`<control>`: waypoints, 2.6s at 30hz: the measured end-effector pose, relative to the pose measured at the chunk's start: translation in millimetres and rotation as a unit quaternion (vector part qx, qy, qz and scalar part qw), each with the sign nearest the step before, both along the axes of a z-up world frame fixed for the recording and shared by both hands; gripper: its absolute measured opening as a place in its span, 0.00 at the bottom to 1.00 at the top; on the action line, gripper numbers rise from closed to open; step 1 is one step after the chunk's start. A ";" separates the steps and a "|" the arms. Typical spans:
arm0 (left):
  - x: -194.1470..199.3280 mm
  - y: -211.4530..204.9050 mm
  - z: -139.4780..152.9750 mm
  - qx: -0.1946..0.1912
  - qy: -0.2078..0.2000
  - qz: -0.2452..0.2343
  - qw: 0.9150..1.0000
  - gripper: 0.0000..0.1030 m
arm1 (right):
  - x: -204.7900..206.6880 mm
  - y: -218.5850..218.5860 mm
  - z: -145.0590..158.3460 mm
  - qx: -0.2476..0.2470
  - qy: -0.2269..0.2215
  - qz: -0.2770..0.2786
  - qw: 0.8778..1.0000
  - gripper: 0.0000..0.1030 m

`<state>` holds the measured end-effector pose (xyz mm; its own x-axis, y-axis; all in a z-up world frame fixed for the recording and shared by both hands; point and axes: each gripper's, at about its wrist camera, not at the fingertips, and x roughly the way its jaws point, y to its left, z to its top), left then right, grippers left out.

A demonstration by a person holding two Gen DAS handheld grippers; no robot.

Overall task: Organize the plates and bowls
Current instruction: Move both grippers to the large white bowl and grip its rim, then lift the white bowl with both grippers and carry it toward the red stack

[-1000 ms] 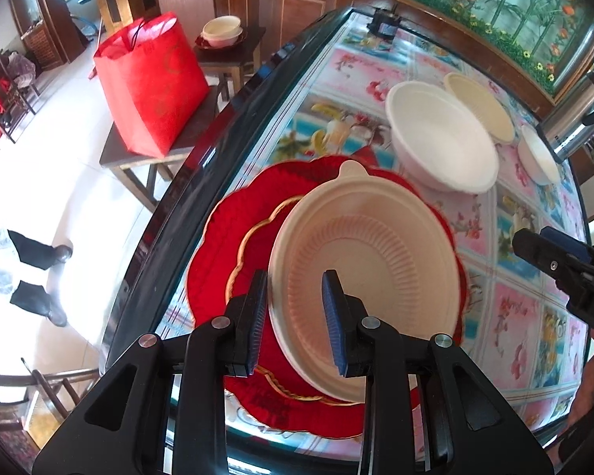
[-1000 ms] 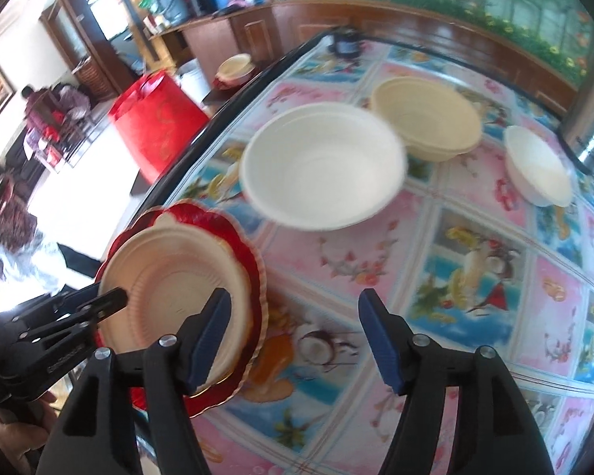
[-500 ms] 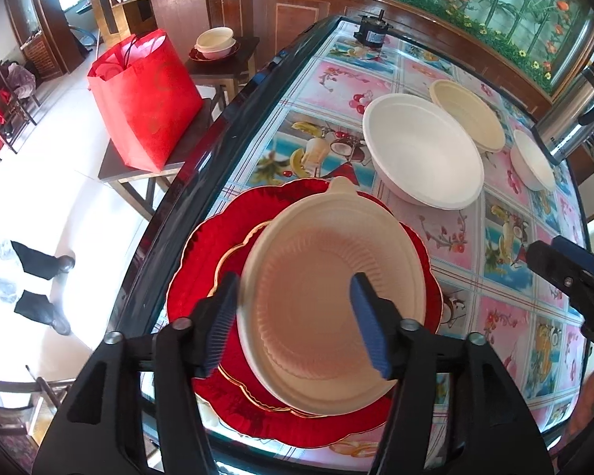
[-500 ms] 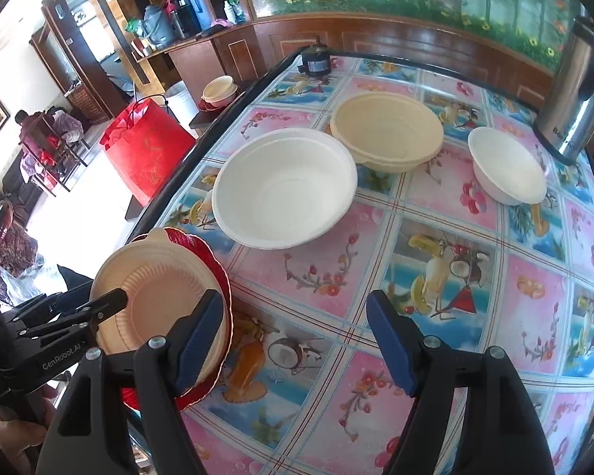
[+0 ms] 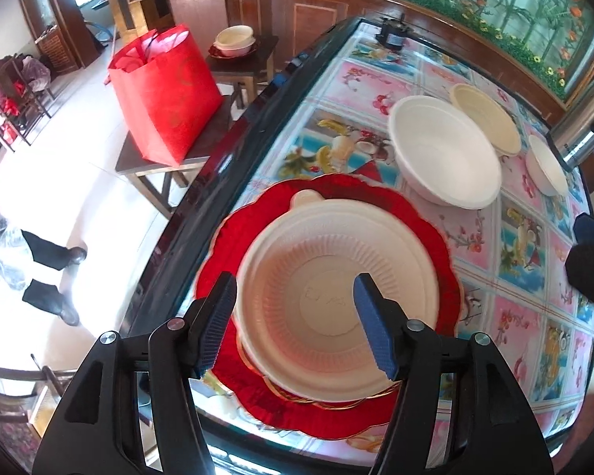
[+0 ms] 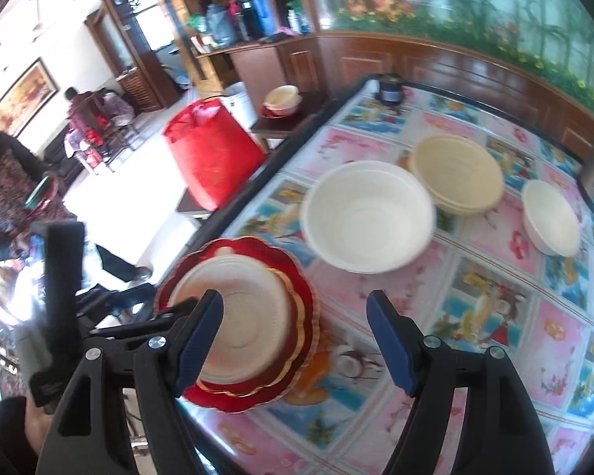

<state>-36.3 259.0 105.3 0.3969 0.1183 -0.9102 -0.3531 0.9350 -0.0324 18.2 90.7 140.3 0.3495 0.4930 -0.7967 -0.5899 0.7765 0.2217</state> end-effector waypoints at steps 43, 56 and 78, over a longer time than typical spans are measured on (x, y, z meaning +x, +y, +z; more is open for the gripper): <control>162.6 -24.6 -21.9 -0.055 0.015 -0.109 0.992 0.61 | 98.1 -72.6 -51.3 -0.032 0.029 -0.186 0.982 0.67; 188.2 -12.3 -51.6 -0.077 0.029 -0.096 0.992 0.61 | 128.1 -42.1 -90.7 -0.056 0.076 -0.180 0.979 0.42; 177.5 -71.2 -60.8 -0.080 0.057 -0.173 0.980 0.29 | 121.6 -66.7 -99.1 -0.072 0.092 -0.188 0.975 0.14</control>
<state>141.2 187.8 44.4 0.2834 -0.1534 -0.9467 -0.0267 0.9855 -0.1677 139.8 24.1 41.2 0.3290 0.2350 -0.9146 -0.2181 0.9613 0.1685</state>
